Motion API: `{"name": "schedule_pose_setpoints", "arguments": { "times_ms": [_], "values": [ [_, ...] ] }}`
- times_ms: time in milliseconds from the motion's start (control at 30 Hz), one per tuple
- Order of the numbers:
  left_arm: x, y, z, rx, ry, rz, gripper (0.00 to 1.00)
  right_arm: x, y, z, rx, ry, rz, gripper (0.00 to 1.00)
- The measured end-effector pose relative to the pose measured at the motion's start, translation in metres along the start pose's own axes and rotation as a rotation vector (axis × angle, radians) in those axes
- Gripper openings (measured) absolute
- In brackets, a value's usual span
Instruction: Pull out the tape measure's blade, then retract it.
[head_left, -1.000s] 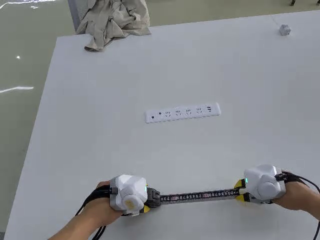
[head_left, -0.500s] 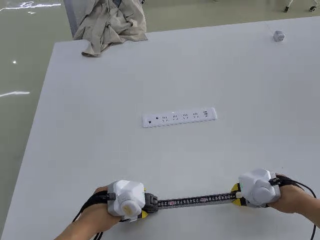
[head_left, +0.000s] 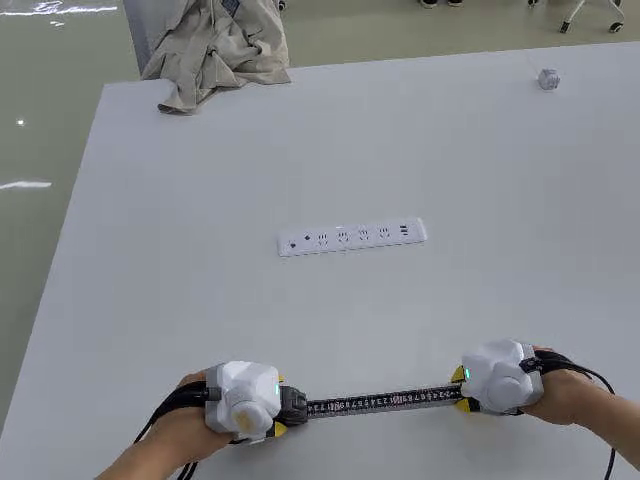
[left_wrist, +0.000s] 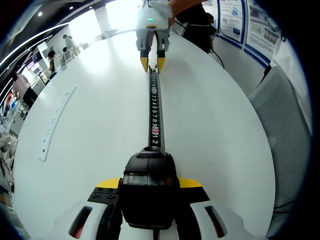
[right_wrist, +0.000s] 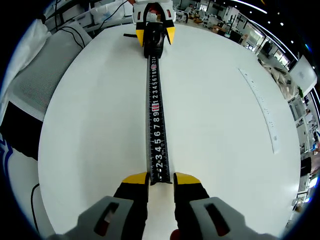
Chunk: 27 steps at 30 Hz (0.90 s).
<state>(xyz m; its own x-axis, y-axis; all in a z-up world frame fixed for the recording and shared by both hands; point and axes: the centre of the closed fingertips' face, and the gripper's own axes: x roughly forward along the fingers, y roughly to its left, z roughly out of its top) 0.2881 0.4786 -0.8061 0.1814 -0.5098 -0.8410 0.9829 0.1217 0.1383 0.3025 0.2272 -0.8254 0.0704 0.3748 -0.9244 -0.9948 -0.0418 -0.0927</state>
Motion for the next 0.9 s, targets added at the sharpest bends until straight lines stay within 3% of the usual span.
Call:
{"name": "schedule_pose_setpoints", "arguments": {
  "times_ms": [567,667,900],
  "values": [
    [-0.013,0.006,-0.002,-0.039,-0.018,0.044,0.43,-0.001,-0.007,-0.001,0.037,0.014,-0.036,0.27],
    [-0.016,0.007,-0.004,-0.053,-0.020,0.058,0.48,-0.001,-0.008,-0.001,0.061,0.011,-0.048,0.27],
    [-0.024,0.005,-0.011,-0.096,-0.027,0.083,0.50,-0.004,-0.009,-0.002,0.105,0.007,-0.080,0.35]
  ]
}}
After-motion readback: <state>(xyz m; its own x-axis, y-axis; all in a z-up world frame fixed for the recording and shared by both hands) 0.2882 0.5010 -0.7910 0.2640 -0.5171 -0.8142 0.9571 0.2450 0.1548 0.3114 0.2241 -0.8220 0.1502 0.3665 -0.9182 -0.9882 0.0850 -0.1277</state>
